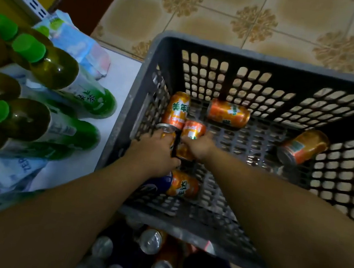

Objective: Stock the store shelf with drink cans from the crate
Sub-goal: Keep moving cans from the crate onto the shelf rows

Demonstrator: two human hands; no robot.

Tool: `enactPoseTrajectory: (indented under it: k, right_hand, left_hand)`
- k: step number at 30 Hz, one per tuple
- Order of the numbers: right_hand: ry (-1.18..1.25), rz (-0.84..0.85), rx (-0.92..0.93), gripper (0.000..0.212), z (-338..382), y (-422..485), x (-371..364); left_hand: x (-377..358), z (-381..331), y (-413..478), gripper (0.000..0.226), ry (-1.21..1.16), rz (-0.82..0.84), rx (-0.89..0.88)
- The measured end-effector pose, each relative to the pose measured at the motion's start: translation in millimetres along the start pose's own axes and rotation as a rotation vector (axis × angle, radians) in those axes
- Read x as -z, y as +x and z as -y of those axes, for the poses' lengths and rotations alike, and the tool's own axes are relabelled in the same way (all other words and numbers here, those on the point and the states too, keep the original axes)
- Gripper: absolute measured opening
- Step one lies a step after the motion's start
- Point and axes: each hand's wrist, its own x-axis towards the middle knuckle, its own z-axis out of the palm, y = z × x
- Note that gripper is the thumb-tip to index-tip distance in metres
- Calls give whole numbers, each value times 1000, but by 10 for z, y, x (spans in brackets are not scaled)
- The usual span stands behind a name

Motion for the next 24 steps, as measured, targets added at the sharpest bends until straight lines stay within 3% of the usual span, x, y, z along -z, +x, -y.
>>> enactPoseTrajectory:
  k: [3,7,11,14,18,24]
  right_hand:
    - [44,-90,-22,95,-65,65,-152]
    - [45,-122,76,73,-117,-204,18]
    - [-104,-67,240,64,57,-884,367]
    - [-201,-31,395,62,340,-1519,632]
    - [-185,-43,555,80,761,-2450,874]
    - [-24,-13,770,78,1313,-3945,834]
  left_hand:
    - [-39,43,85,74,-5,44,-20]
    - [3,76,51,86,-105,21,-62]
    - [120,29,-227,96,-325,-29,-138]
    - [344,-100,-644,102,-443,-67,-167]
    - [723,-183,-1323,107,-700,-156,-233]
    - [1417,-86,-2635,88,-998,-314,-298]
